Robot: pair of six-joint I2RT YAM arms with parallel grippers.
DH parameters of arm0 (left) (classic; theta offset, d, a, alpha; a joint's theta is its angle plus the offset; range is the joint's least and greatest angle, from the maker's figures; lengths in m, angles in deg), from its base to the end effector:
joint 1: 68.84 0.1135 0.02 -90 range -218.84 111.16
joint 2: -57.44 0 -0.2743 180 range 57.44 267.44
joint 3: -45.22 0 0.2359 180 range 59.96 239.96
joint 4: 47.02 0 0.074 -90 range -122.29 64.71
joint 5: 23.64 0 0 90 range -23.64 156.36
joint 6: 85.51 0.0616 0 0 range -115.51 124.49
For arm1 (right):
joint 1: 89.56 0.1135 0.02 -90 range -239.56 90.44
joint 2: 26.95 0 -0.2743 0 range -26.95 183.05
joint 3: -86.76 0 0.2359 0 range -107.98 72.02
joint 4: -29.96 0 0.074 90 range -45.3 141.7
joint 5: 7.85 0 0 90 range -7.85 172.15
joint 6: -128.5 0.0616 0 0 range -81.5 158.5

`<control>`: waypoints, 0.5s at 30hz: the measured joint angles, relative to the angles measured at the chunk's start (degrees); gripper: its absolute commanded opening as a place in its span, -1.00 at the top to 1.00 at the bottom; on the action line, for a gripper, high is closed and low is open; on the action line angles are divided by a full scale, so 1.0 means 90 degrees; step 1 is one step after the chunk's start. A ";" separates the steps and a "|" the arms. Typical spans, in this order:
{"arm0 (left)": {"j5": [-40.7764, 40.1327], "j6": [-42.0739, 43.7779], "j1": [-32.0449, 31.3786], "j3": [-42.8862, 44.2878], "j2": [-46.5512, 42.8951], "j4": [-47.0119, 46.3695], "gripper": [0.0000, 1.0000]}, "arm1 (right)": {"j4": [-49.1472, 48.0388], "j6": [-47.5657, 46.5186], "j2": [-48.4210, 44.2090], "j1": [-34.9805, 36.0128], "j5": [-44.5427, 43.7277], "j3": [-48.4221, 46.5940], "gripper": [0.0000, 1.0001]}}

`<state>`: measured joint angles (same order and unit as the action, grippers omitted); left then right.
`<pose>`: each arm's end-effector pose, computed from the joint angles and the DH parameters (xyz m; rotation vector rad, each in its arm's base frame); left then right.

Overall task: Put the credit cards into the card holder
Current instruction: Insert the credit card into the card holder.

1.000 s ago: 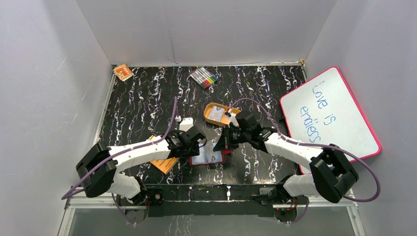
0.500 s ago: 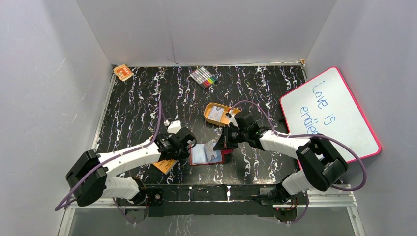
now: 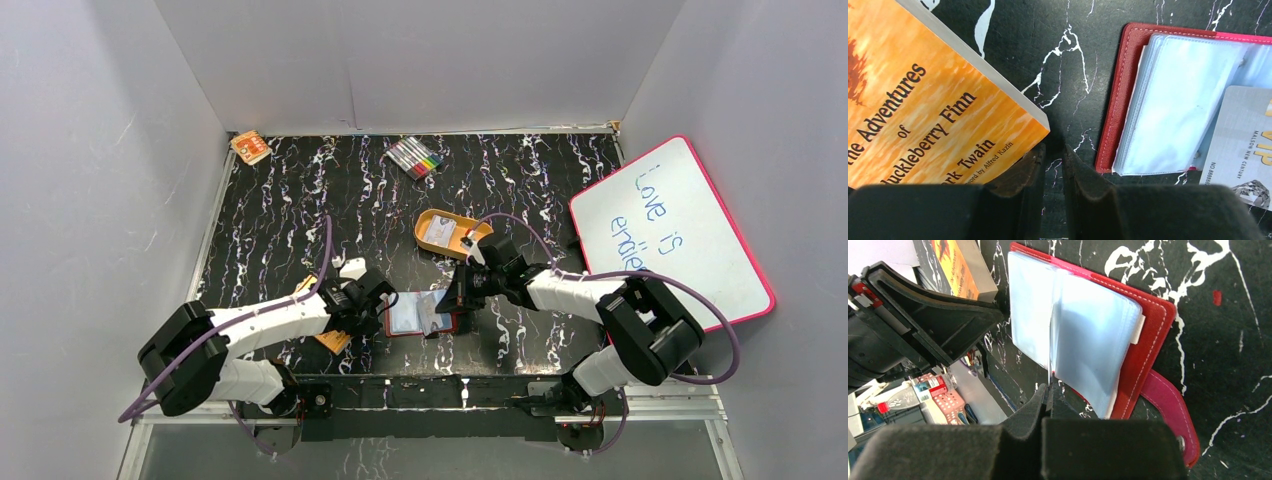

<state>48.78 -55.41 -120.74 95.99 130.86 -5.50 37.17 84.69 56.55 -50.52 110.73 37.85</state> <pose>0.1487 -0.1595 0.1661 -0.2761 2.6136 -0.2710 0.1979 0.1984 0.1667 -0.1314 2.5708 1.2540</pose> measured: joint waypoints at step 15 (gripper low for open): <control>0.0124 0.0012 0.0000 -0.0002 0.0092 -0.0172 0.66 | -0.0379 0.0211 0.0187 -0.0005 0.0238 0.0121 1.00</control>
<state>49.89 -55.30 -120.74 95.97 131.70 -7.05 33.76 86.59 58.23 -50.56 112.87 38.94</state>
